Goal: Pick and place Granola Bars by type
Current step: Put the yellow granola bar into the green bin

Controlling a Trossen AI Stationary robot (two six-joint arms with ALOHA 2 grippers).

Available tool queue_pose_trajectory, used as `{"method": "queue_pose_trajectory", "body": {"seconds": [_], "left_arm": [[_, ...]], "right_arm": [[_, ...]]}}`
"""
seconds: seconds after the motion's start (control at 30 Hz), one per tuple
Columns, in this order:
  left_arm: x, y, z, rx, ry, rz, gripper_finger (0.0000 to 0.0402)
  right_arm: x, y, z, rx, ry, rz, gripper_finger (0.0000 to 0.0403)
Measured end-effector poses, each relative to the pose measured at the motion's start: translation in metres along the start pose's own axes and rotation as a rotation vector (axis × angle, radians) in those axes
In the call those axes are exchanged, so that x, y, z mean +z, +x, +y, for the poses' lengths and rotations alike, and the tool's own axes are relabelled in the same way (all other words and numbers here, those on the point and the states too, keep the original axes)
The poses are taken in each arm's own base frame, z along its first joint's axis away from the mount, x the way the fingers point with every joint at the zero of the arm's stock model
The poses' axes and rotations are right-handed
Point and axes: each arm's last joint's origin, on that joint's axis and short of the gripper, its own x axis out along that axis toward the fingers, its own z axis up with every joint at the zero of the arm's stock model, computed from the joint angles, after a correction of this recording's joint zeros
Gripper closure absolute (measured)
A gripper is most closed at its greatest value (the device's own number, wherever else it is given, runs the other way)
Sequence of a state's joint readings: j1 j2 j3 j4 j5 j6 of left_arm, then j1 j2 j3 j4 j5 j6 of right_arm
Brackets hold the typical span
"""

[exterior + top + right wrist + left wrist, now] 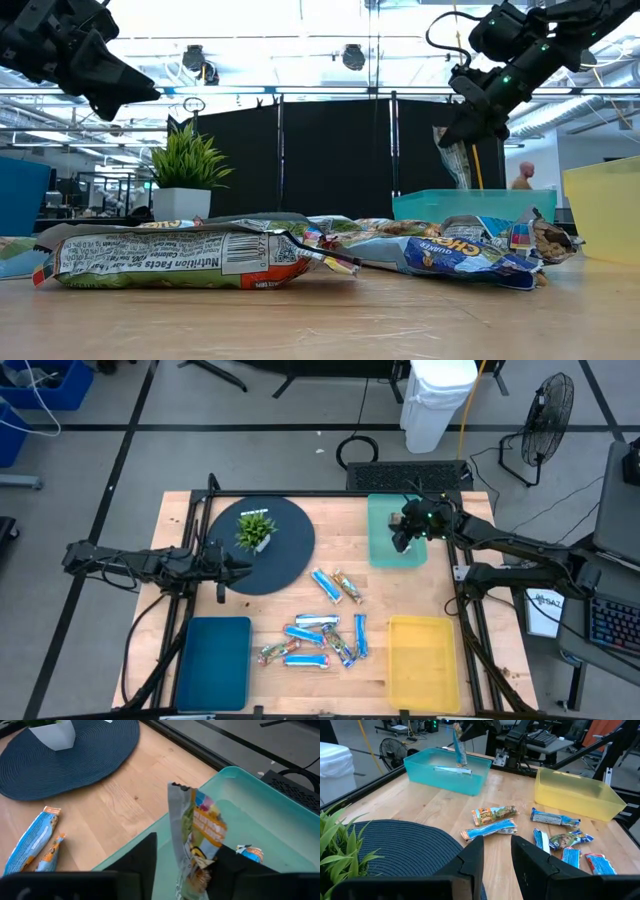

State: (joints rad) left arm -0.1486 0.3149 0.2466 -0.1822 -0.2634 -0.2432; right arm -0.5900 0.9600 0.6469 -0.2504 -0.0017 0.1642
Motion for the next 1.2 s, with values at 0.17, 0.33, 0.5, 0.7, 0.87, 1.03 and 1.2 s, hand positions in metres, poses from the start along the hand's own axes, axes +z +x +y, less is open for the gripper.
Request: {"method": "queue_pose_trajectory", "body": {"seconds": [0.17,0.33,0.5,0.7,0.87,1.03,1.2], "left_arm": [[0.0,0.0,0.0,0.0,0.0,0.0,0.03],[0.0,0.0,0.0,0.0,0.0,0.0,0.03],[0.0,0.0,0.0,0.0,0.0,0.0,0.03],[0.0,0.0,0.0,0.0,0.003,0.0,0.03],[0.0,0.0,0.0,0.0,0.002,0.0,0.03],[0.0,0.0,0.0,0.0,0.002,-0.002,0.03],[0.001,0.0,0.0,-0.003,-0.002,-0.015,0.03]], "right_arm": [[0.001,0.0,0.0,0.002,0.0,-0.011,0.0249],[0.006,0.0,0.001,0.011,0.0,-0.06,0.0227],[0.007,0.0,0.001,0.012,0.0,-0.071,0.0204],[0.007,0.0,0.001,0.012,0.007,-0.068,0.0173],[-0.004,0.005,0.004,0.141,0.03,0.064,0.0154],[-0.012,0.007,0.0,0.038,0.079,0.14,0.016],[-0.011,0.007,-0.005,-0.134,0.105,0.108,0.017]]}}
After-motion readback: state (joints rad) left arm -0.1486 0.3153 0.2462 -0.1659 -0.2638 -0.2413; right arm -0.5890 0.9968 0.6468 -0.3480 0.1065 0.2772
